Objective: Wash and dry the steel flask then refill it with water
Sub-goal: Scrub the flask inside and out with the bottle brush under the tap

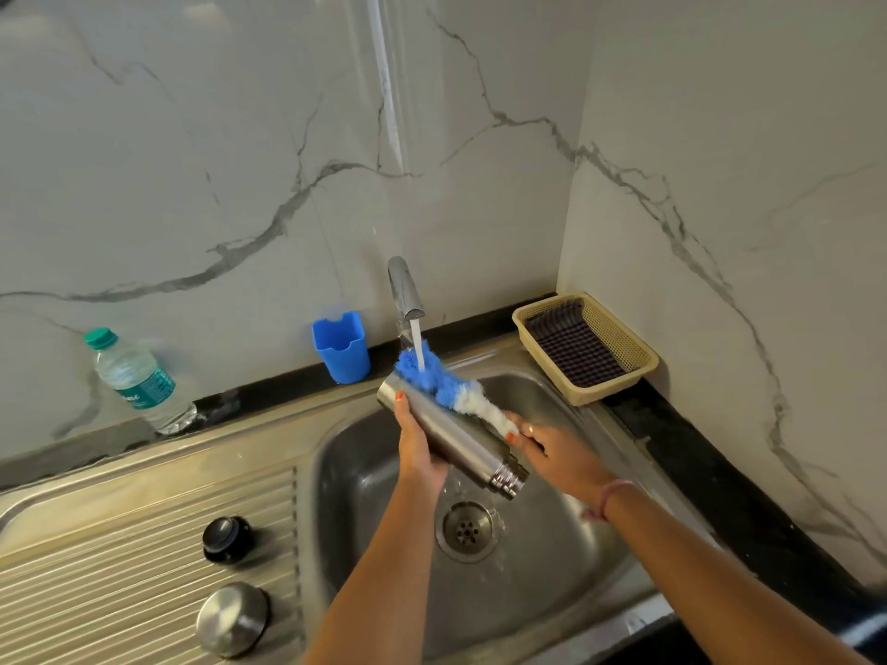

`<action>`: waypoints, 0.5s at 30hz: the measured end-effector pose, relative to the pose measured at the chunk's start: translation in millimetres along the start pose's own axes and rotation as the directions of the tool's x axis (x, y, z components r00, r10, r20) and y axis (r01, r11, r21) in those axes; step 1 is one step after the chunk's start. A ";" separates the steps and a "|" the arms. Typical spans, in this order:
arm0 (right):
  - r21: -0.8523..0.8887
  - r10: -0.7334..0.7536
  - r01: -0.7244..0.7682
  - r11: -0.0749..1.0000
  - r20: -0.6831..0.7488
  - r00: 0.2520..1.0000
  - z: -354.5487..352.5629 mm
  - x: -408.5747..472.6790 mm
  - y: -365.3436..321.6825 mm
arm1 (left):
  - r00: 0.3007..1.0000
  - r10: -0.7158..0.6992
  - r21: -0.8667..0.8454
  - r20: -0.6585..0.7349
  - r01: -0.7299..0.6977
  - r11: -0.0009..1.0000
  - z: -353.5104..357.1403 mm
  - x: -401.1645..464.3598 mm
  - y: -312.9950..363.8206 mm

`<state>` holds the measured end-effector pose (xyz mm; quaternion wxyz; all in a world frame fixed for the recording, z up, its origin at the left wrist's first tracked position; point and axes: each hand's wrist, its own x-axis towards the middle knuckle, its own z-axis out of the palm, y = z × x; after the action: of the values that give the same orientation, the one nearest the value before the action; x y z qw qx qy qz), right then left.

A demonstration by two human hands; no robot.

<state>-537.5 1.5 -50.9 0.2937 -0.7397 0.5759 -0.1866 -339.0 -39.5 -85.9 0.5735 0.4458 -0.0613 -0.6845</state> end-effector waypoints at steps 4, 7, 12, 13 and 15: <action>0.005 0.110 -0.111 0.994 0.056 0.992 2.2 -31.9 41.1 | 0.998 -0.007 -0.015 -0.064 0.006 1.000 -7.0 1.0 5.1; -0.027 0.080 -0.079 0.997 0.050 0.995 4.1 -26.5 32.7 | 0.996 -0.019 0.010 -0.087 0.020 1.000 -4.4 -3.4 4.0; 0.051 0.043 -0.045 0.998 0.030 0.999 8.9 2.5 -3.8 | 0.996 -0.015 -0.006 -0.083 0.015 1.000 -0.8 -5.6 -2.6; 0.062 0.035 -0.037 0.997 0.040 0.999 8.4 0.1 -3.4 | 0.998 -0.005 0.002 -0.062 0.005 1.000 -2.2 -6.0 -1.7; 0.074 0.043 -0.049 0.996 0.070 0.997 7.4 -14.2 9.2 | 1.000 0.014 -0.007 -0.027 -0.014 1.000 -6.7 -7.0 1.6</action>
<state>-543.5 15.2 -61.6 0.3451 -0.7206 0.5750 -0.1761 -333.7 -31.3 -85.2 0.5808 0.4522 -0.0542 -0.6747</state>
